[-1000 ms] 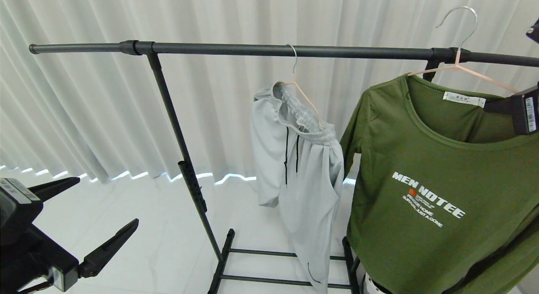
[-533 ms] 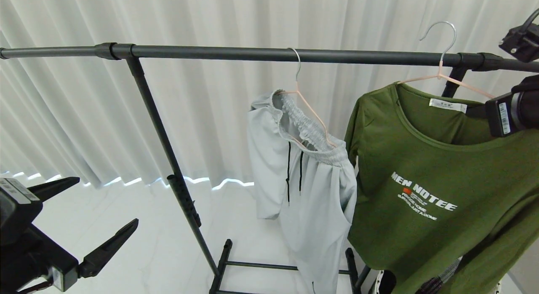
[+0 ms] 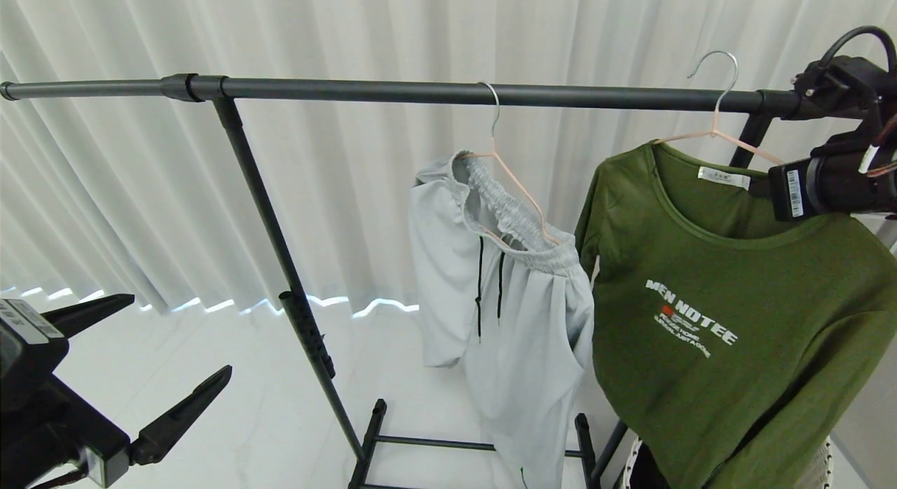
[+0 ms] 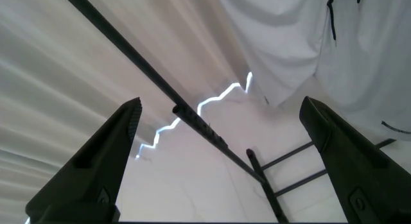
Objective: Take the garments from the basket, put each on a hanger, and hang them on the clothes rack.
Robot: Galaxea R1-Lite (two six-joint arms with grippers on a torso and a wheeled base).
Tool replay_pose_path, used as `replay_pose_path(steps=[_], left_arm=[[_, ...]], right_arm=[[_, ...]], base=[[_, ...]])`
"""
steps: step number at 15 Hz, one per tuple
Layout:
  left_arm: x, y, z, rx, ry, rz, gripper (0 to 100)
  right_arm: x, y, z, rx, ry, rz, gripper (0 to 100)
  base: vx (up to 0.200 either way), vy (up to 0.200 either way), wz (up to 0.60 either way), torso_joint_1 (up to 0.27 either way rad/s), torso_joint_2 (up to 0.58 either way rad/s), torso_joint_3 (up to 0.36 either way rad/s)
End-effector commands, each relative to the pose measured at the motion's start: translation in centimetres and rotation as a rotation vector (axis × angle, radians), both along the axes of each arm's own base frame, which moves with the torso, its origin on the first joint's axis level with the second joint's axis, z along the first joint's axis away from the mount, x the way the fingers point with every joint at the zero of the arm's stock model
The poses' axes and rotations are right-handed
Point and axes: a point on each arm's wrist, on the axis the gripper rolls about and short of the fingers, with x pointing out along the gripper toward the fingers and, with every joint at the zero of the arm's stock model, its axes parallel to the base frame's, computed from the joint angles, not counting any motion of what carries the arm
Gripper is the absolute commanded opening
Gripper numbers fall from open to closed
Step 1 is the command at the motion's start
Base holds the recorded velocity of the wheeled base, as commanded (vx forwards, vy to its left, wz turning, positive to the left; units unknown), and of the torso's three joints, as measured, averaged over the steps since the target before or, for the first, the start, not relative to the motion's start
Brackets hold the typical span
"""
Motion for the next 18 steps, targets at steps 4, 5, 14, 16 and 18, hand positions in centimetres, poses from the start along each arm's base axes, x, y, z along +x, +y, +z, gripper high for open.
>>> replay_pose_path(steps=[4, 5, 14, 16, 18], left_arm=[[-0.2, 0.0, 0.1, 0.002, -0.009, -0.007, 100], [-0.2, 0.0, 0.0, 0.015, -0.012, -0.010, 100], [-0.2, 0.0, 0.0, 0.020, -0.012, -0.004, 100], [-0.2, 0.0, 0.0, 0.019, -0.013, -0.004, 100], [-0.4, 0.1, 0.2, 0.013, -0.024, 0.006, 100]], right_arm=[[1.6, 0.4, -1.2, -0.013, 0.041, -0.003, 0], [1.6, 0.4, -1.3, -0.013, 0.044, -0.003, 0], [0.5, 0.2, -1.3, -0.020, 0.039, -0.020, 100], [0.2, 0.2, -0.9, -0.002, -0.011, -0.022, 100], [-1.5, 0.0, -0.3, 0.016, -0.099, -0.003, 100]], base=[[0.000, 0.000, 0.00, 0.000, 0.00, 0.000], [0.000, 0.000, 0.00, 0.000, 0.00, 0.000], [0.000, 0.000, 0.00, 0.000, 0.00, 0.000], [0.000, 0.000, 0.00, 0.000, 0.00, 0.000], [0.000, 0.000, 0.00, 0.000, 0.00, 0.000]])
